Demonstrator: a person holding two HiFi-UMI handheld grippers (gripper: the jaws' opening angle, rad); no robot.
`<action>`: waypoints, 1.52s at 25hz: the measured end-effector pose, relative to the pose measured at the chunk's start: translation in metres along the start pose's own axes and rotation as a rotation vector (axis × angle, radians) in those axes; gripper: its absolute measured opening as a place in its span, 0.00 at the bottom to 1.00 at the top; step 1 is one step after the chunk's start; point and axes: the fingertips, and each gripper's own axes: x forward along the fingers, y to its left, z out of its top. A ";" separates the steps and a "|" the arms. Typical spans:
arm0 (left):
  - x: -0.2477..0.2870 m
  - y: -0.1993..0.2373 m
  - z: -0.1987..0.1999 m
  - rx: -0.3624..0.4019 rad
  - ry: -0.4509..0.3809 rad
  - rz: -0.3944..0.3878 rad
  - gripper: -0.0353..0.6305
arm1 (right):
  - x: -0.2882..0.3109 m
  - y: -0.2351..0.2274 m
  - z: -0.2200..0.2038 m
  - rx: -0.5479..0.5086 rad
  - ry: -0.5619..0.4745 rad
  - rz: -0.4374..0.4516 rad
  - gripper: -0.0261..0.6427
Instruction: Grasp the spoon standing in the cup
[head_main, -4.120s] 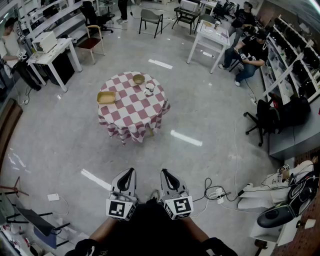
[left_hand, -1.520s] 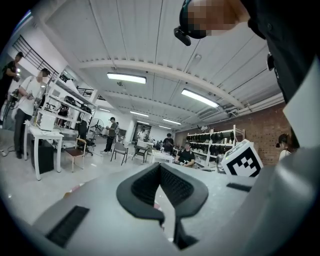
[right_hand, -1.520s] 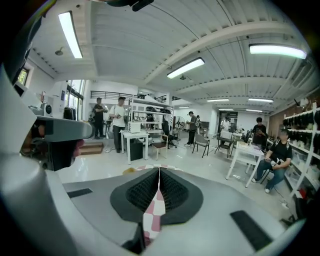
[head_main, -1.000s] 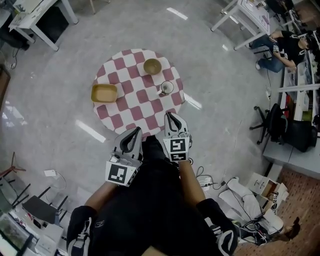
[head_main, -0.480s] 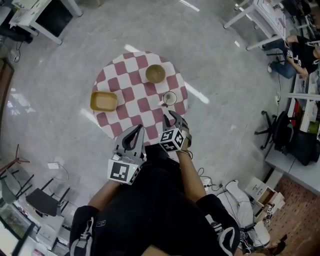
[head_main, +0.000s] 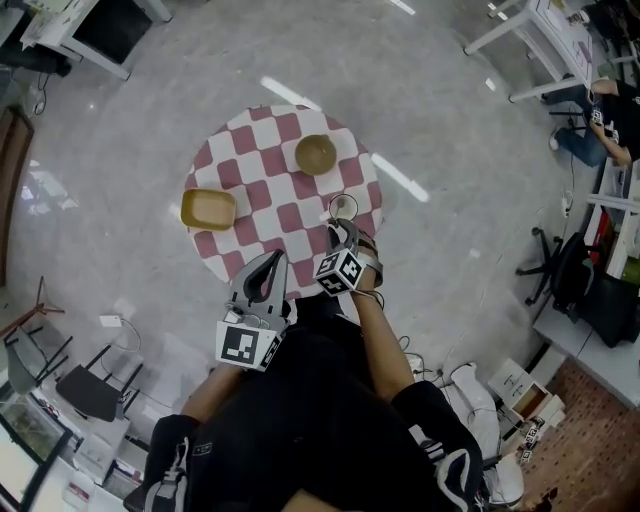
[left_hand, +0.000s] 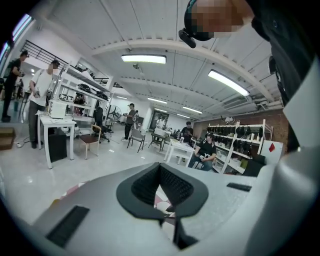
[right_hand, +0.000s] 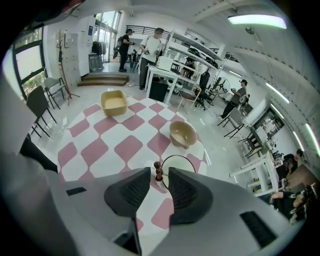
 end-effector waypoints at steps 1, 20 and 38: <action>0.001 0.002 0.000 0.000 0.002 0.005 0.06 | 0.004 0.001 0.000 -0.009 0.006 0.005 0.23; -0.043 0.004 0.006 -0.009 -0.065 0.006 0.06 | -0.036 -0.007 0.017 0.012 -0.079 -0.134 0.14; -0.197 -0.055 -0.007 0.070 -0.181 -0.182 0.06 | -0.289 0.062 0.028 0.601 -0.598 -0.329 0.13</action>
